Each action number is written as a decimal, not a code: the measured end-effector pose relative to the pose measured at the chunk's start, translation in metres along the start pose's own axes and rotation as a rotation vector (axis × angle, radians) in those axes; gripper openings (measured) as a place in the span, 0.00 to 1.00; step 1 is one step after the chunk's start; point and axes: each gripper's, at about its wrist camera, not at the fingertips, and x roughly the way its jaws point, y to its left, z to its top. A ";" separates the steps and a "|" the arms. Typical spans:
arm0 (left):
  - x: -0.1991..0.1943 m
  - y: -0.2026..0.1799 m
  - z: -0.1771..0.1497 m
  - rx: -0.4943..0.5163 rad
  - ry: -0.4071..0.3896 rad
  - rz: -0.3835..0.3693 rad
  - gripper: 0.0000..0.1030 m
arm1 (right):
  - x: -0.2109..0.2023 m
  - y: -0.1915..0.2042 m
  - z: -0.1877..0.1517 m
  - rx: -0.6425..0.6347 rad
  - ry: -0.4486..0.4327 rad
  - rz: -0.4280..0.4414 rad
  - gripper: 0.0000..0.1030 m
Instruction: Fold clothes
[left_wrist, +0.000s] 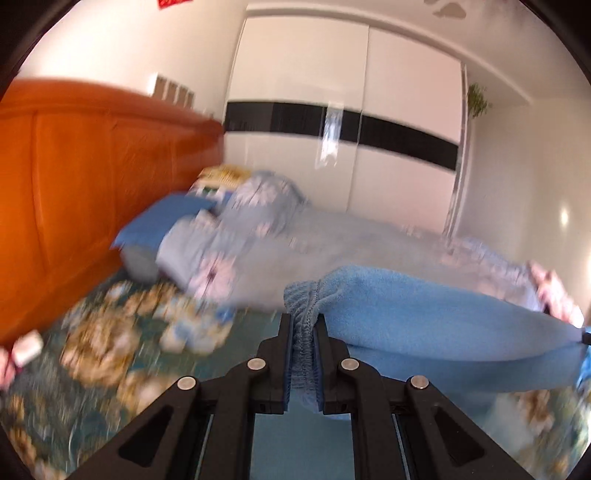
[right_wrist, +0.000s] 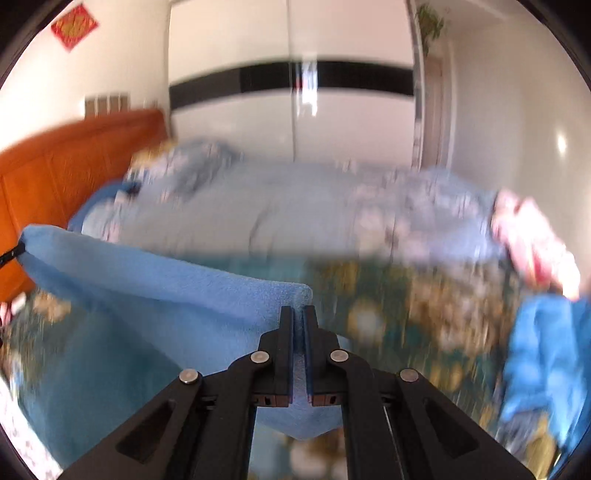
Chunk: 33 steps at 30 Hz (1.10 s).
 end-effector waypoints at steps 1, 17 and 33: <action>-0.001 0.006 -0.026 -0.006 0.038 0.013 0.10 | 0.005 0.000 -0.022 0.017 0.043 0.013 0.04; -0.055 0.039 -0.195 -0.189 0.337 0.074 0.13 | -0.019 0.012 -0.162 0.218 0.280 0.035 0.05; -0.064 0.055 -0.194 -0.520 0.353 -0.101 0.37 | -0.071 0.032 -0.152 0.318 0.227 -0.082 0.34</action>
